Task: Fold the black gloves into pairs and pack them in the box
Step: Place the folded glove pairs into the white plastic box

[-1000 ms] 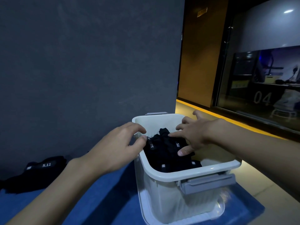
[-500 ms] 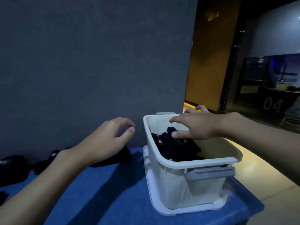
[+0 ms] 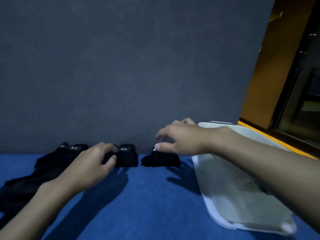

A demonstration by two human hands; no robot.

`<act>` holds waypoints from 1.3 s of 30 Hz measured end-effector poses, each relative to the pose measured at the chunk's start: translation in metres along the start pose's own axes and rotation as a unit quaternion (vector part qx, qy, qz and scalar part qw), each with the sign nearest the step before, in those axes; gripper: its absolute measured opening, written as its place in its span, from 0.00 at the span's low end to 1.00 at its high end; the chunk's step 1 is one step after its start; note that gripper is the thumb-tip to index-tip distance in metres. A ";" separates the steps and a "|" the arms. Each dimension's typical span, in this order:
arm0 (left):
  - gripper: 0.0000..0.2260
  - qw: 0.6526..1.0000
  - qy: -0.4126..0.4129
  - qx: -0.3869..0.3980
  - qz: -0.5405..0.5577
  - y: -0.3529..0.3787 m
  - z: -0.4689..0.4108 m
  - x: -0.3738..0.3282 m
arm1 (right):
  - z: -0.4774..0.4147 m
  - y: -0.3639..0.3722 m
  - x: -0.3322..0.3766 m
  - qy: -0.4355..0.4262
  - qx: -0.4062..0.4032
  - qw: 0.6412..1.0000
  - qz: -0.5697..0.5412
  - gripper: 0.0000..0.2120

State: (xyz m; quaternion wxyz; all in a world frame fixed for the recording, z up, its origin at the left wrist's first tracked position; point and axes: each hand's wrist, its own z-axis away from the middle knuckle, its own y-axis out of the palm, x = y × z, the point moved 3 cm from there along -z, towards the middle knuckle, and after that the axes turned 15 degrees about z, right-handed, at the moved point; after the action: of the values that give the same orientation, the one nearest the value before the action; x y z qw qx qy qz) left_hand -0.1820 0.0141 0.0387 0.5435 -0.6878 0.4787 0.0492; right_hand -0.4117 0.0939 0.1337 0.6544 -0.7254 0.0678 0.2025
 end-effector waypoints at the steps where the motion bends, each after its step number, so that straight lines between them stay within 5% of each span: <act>1: 0.11 0.999 0.003 0.007 -0.042 0.001 0.002 0.006 | -0.011 0.006 0.008 -0.005 0.014 1.000 -0.010 0.24; 5: 0.25 0.990 0.009 0.032 -0.138 0.003 0.001 0.022 | -0.054 0.036 0.033 -0.006 0.051 0.996 -0.069 0.26; 10: 0.30 0.984 -0.007 0.056 -0.170 0.010 -0.003 0.041 | -0.098 0.064 0.052 0.014 0.059 0.984 -0.167 0.29; 15: 0.21 0.981 -0.027 0.072 -0.181 0.010 -0.007 0.055 | -0.134 0.082 0.064 0.037 0.059 0.979 -0.192 0.31; 29: 0.16 0.985 -0.023 0.056 -0.160 0.012 -0.008 0.064 | -0.163 0.108 0.071 0.068 0.088 0.951 -0.288 0.37; 39: 0.15 0.989 -0.009 0.008 -0.145 0.008 -0.006 0.064 | -0.156 0.100 0.079 0.067 0.042 0.933 -0.350 0.16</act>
State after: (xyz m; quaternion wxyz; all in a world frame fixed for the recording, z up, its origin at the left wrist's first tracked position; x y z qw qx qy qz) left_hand -0.1564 -0.0289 -0.0018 0.5544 -0.7450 0.3698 -0.0279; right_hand -0.3444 -0.0586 0.0204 0.7077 -0.6867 -0.1384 -0.0918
